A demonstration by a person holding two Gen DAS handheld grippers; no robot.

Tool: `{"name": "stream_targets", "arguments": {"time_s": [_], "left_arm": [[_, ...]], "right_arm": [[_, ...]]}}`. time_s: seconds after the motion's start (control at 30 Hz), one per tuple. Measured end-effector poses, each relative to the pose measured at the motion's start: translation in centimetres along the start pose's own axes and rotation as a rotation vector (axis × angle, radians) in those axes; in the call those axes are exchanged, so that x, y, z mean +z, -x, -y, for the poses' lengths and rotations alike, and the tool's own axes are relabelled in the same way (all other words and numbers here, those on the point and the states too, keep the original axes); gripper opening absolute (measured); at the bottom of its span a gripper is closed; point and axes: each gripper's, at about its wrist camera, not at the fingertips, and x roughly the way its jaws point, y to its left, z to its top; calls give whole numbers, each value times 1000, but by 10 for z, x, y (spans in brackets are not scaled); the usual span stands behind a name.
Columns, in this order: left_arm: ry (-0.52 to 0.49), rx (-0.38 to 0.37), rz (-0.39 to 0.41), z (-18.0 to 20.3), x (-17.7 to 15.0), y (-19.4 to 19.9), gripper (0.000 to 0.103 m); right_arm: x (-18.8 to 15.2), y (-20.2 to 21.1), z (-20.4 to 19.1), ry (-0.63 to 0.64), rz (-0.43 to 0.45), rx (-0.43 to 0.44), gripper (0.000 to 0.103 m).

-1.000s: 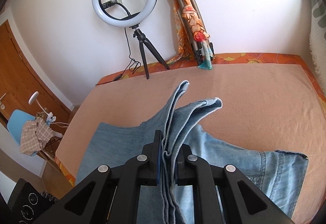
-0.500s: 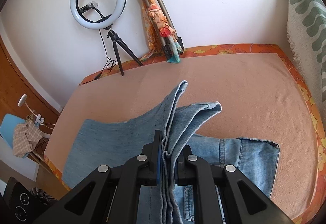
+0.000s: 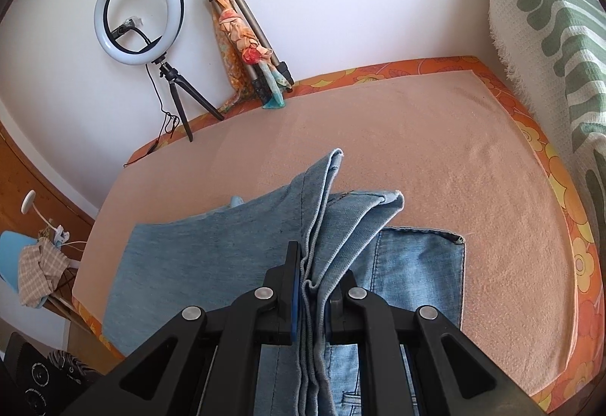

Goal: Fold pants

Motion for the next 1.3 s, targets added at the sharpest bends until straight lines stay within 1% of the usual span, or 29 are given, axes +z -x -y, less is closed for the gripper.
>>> {"name": "stream_targets", "arguments": {"time_s": [0.47, 0.67, 0.83, 0.87, 0.9, 0.93, 1.0, 1.07, 1.17, 1.2, 1.23, 1.27, 1.3], "left_arm": [[20, 6, -86, -22, -9, -36, 12], [26, 17, -110, -24, -7, -40, 12], [32, 43, -118, -23, -5, -30, 14], [38, 49, -115, -24, -5, -25, 15], [46, 57, -113, -25, -5, -20, 18], [53, 61, -110, -27, -9, -8, 22], [59, 79, -99, -27, -12, 3, 28], [59, 104, -85, -28, -15, 21, 29], [73, 150, -60, -31, -22, 47, 29], [81, 165, -53, -35, -27, 57, 30], [87, 182, -46, -38, -30, 66, 33], [92, 202, -40, -40, -32, 75, 35], [95, 220, -34, -42, -37, 86, 39]], "right_arm": [[-18, -38, 35, -46, -66, -46, 7], [-23, -50, 41, -50, -87, -64, 6], [-25, -53, 38, -25, -84, -96, 8], [-24, -52, 37, -20, -79, -111, 11], [-25, -51, 37, -15, -74, -129, 20], [-25, -50, 37, -11, -69, -153, 23], [-25, -47, 35, 5, -62, -210, 40], [-24, -43, 35, 11, -54, -264, 42], [-23, -34, 35, -5, -38, -284, 43], [-22, -31, 35, -9, -30, -287, 45], [-21, -28, 33, -10, -21, -294, 48], [-20, -24, 31, -9, -10, -305, 53], [-19, -20, 28, -4, 4, -315, 56]]}}
